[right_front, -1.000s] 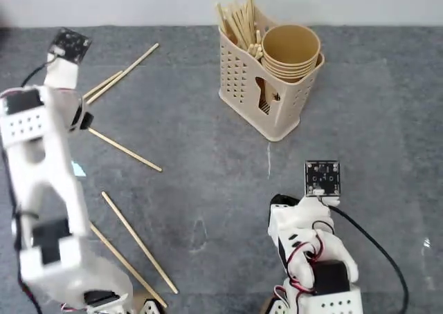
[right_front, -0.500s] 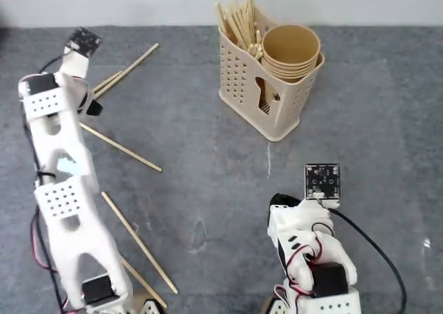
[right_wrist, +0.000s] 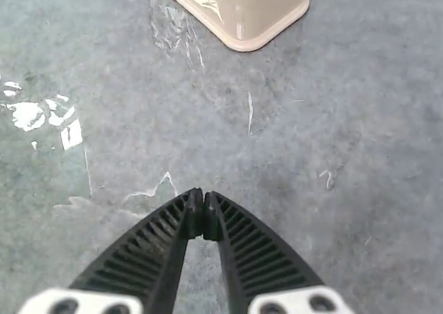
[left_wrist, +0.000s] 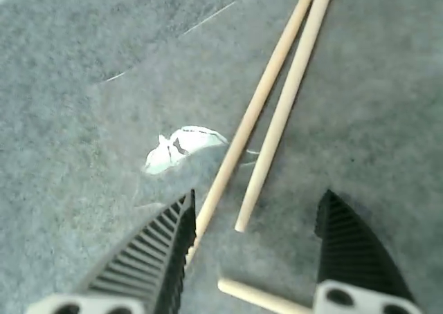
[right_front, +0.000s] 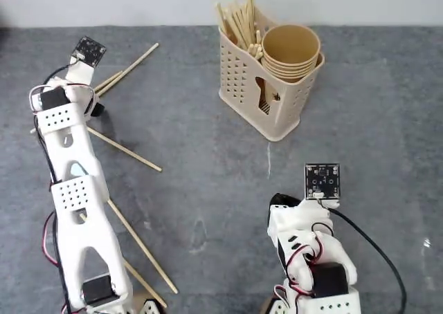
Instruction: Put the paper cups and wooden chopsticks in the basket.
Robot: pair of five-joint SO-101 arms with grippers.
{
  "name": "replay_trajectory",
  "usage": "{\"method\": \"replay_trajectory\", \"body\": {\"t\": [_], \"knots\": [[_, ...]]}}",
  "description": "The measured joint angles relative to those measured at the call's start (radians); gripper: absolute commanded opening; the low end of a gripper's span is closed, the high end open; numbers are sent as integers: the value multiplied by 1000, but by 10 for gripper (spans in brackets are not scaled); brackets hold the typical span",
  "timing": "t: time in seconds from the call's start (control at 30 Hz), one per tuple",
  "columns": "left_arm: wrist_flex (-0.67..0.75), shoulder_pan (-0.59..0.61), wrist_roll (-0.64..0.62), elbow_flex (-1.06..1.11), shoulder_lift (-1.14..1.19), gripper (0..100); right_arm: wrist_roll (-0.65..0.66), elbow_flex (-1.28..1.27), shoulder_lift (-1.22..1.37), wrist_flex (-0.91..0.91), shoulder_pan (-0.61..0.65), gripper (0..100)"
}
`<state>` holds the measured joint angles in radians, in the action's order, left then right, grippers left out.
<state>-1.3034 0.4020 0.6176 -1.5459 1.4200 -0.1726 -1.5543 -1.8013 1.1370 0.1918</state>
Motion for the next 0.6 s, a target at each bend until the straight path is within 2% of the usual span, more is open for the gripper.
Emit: {"method": "replay_trajectory", "body": {"t": [0.1,0.23,0.47,0.6], "knots": [[0,0,0,-43,2,129,0,0,0,0,0,14],[25,0,-64,-60,0,10,0,0,0,0,0,14],[183,2,-124,-60,6,14,0,0,0,0,0,14],[239,0,-89,-60,94,14,0,0,0,0,0,14]]}}
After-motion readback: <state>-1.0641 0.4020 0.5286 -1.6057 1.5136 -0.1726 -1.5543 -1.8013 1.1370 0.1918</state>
